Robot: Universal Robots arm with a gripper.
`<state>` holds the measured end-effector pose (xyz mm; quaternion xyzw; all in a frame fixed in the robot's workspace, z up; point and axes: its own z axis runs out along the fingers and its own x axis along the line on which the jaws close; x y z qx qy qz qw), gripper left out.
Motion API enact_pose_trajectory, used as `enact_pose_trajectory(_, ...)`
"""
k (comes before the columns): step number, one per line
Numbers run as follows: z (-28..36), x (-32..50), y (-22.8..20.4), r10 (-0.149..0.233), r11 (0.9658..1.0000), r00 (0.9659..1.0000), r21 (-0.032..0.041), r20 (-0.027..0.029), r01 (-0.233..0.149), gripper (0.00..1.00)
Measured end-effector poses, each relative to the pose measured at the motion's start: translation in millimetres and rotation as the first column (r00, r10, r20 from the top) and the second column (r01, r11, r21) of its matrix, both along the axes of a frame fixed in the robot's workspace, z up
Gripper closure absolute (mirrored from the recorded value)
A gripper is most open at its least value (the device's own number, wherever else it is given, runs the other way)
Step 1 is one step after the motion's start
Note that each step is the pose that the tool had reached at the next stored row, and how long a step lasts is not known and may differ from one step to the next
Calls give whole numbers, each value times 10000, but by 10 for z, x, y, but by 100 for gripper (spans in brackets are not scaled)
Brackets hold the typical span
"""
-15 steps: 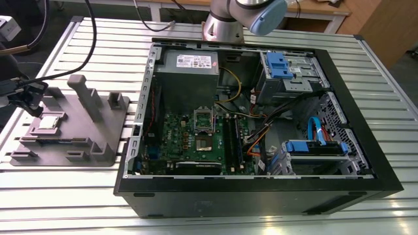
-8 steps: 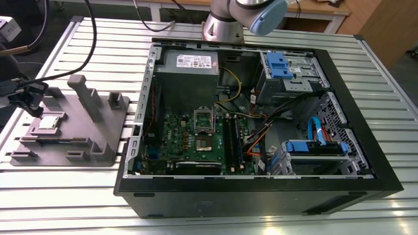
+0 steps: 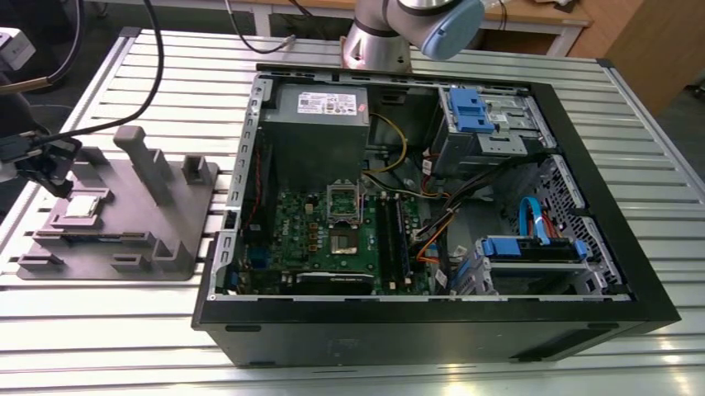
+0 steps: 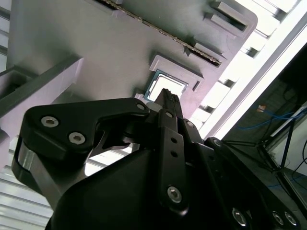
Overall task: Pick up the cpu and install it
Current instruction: 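Reach for the cpu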
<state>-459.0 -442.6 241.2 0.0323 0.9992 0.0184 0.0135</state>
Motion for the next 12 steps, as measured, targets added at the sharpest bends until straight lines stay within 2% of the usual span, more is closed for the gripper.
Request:
enact_pose_trajectory(5, -2, 0, 0, 170, 9999, 9999, 0, 1, -170, 89)
enact_pose_trajectory(12, -2, 0, 0, 195, 9998, 9998, 0, 0, -195, 89)
